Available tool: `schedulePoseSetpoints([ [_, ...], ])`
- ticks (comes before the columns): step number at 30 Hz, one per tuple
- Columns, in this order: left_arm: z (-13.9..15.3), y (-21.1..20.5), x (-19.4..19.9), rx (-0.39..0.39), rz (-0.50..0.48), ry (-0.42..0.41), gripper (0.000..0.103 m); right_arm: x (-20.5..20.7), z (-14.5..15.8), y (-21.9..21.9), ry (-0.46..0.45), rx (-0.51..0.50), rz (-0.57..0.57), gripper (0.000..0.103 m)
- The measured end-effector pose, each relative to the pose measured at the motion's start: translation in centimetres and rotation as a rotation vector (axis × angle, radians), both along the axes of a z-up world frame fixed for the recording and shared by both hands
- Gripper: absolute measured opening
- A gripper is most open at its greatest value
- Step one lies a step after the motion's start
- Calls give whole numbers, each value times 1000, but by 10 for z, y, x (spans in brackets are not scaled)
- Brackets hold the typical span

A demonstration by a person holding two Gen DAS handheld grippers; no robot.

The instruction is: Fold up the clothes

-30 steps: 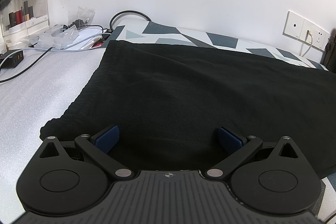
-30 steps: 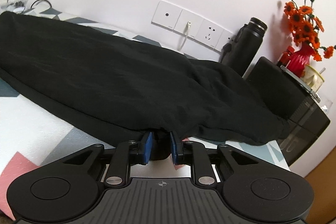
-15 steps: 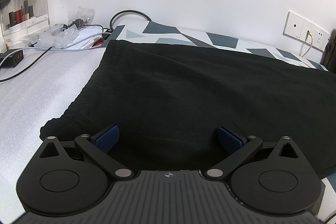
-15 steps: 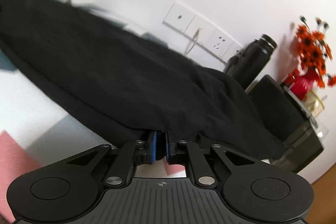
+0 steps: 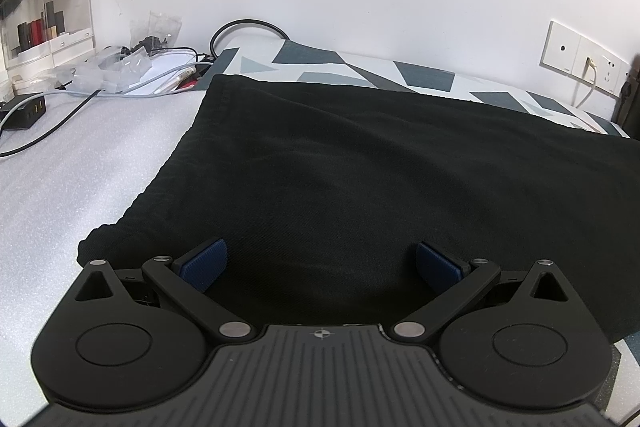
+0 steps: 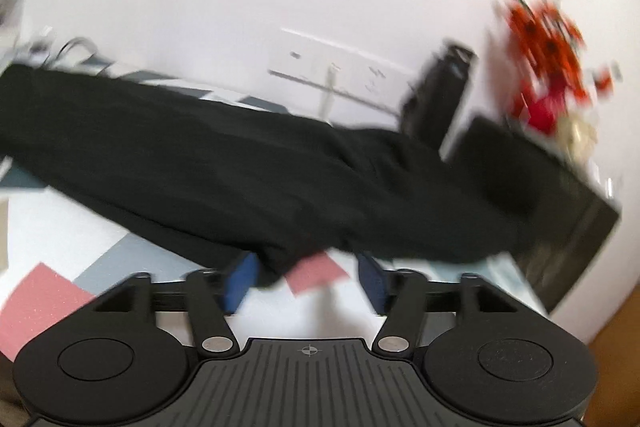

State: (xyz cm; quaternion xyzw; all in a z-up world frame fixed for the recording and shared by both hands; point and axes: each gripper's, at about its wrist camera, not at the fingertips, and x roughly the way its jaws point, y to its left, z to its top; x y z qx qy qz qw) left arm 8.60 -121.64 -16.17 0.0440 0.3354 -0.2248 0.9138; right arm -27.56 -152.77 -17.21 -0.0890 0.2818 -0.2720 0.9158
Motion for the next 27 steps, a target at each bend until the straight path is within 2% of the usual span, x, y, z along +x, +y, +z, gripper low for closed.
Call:
schedulePoseSetpoints([
  [4,0,0,0,-1,1,0,103,28,-9,-4,48,-1,-17,53],
  [9,0,0,0,-1,0,0,103,46,-11,-13,48,-11,-66,54],
  [12,0,0,0,-2,1,1,103,43,-10,-11,49,-76,-80,53],
  [14,0,0,0,-5,2,3,103,25,-8,-12,4,-112,-64,53],
  [16,0,0,0,-9,3,5,103,3,-11,-15,-38,-140,-43,61],
  [17,0,0,0,-10,0,6,103,-2,-13,-19,-47,-107,-52,63],
  [21,0,-1,-1,-6,-6,3,103,-15,-22,-38,-84,51,-91,62],
  [24,0,-1,-1,-4,-4,2,103,-17,-22,-42,-101,80,-78,61],
  [27,0,-1,-1,-2,-1,2,103,-30,-19,-47,-135,163,-52,65],
])
